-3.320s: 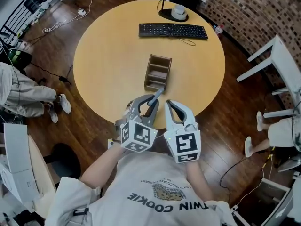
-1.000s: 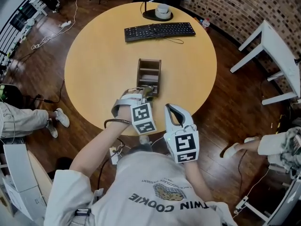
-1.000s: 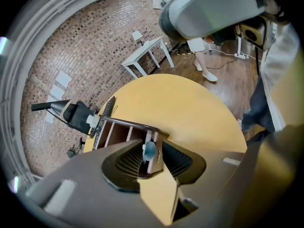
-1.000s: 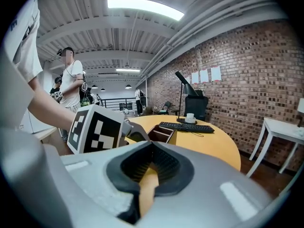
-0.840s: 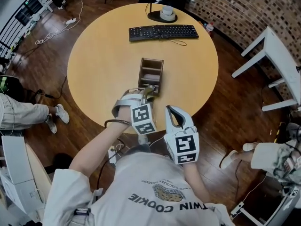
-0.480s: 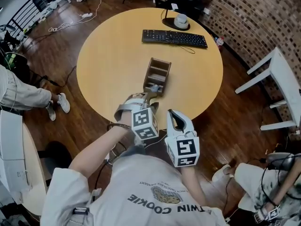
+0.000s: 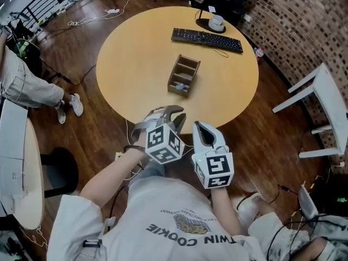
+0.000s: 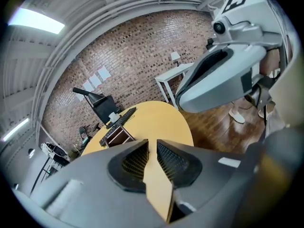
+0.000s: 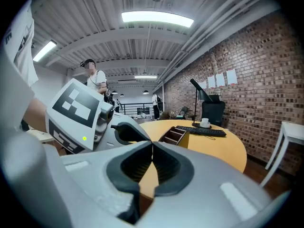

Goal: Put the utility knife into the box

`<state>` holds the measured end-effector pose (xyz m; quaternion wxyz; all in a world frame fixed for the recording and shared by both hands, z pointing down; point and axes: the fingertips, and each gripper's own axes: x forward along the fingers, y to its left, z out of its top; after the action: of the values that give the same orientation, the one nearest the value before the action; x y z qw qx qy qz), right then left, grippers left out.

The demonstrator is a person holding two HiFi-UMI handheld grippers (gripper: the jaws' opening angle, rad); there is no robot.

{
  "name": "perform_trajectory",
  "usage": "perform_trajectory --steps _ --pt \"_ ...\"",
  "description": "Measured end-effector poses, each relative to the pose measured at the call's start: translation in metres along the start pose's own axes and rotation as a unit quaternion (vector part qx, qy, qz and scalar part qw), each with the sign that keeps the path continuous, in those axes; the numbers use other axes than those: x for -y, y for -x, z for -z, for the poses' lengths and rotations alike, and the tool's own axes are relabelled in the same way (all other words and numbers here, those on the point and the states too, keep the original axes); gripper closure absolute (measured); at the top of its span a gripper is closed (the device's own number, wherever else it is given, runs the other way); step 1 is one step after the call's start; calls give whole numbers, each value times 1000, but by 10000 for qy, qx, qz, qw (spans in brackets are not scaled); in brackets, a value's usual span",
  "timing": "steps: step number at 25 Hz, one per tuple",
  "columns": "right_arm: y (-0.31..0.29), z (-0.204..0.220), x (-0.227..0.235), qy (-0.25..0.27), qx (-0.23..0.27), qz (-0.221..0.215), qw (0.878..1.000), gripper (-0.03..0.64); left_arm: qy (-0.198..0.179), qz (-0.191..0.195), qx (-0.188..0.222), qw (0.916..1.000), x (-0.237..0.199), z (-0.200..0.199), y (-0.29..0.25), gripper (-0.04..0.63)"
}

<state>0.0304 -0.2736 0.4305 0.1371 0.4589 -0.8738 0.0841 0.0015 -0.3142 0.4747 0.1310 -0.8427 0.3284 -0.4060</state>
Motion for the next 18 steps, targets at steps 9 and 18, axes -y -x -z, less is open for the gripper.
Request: perform_trajectory --steps 9,18 --pt "58 20 -18 -51 67 -233 9997 614 499 -381 274 9976 54 -28 51 563" --pt "86 28 -58 -268 96 -584 9979 614 1369 -481 390 9886 90 -28 109 588"
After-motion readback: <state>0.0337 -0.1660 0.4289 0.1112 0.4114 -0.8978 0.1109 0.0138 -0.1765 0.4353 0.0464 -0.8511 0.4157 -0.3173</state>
